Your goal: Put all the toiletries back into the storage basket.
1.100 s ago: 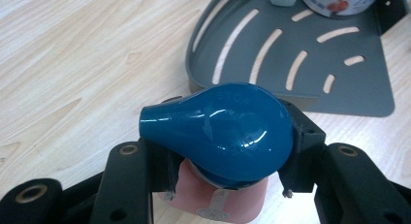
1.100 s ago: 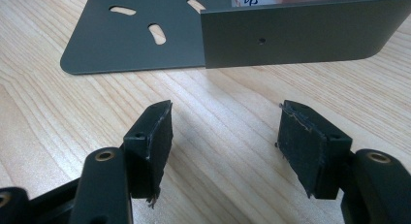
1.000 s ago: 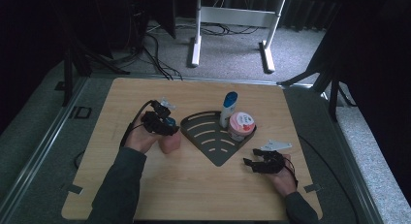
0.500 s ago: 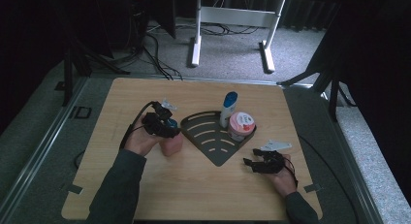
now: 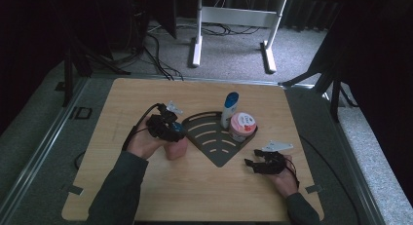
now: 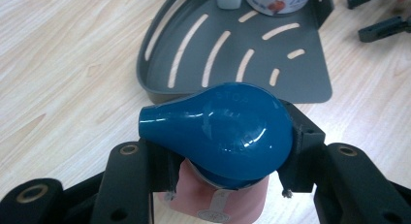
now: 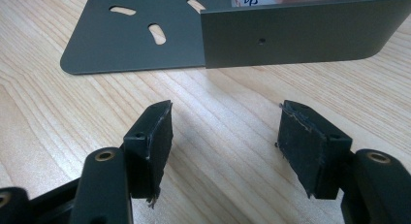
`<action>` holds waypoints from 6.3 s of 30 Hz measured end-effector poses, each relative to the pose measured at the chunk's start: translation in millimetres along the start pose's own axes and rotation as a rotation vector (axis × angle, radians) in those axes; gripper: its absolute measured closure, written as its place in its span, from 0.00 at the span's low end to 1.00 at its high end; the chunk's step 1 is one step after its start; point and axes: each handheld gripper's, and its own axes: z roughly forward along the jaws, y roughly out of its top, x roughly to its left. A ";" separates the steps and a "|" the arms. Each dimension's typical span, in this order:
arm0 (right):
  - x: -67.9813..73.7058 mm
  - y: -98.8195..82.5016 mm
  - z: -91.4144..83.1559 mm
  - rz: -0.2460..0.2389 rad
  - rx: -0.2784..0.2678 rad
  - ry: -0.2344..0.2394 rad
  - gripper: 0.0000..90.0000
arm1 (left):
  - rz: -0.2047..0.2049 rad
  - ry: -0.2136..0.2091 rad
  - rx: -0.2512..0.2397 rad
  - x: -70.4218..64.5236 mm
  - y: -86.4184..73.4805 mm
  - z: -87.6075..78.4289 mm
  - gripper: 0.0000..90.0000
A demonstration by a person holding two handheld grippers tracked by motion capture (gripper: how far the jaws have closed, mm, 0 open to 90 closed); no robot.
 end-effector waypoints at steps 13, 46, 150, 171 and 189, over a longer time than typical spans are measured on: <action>0.0 0.0 0.0 0.001 0.000 0.000 0.41 | 0.066 -0.054 -0.010 -23.4 7.8 0.0 0.56; -0.3 0.0 0.0 -0.005 0.001 0.001 0.41 | 0.162 -0.206 -0.011 -62.3 35.0 22.6 0.57; -1.5 -0.3 -0.5 -0.003 0.001 -0.004 0.42 | -0.086 -0.019 -0.115 -2.3 92.4 78.6 0.58; -1.9 -0.4 -0.4 -0.003 -0.001 -0.002 0.41 | -0.107 0.019 -0.125 4.6 103.6 91.3 0.58; -2.1 -0.3 -0.6 0.000 0.000 -0.001 0.41 | -0.154 0.048 -0.134 11.9 105.5 107.9 0.58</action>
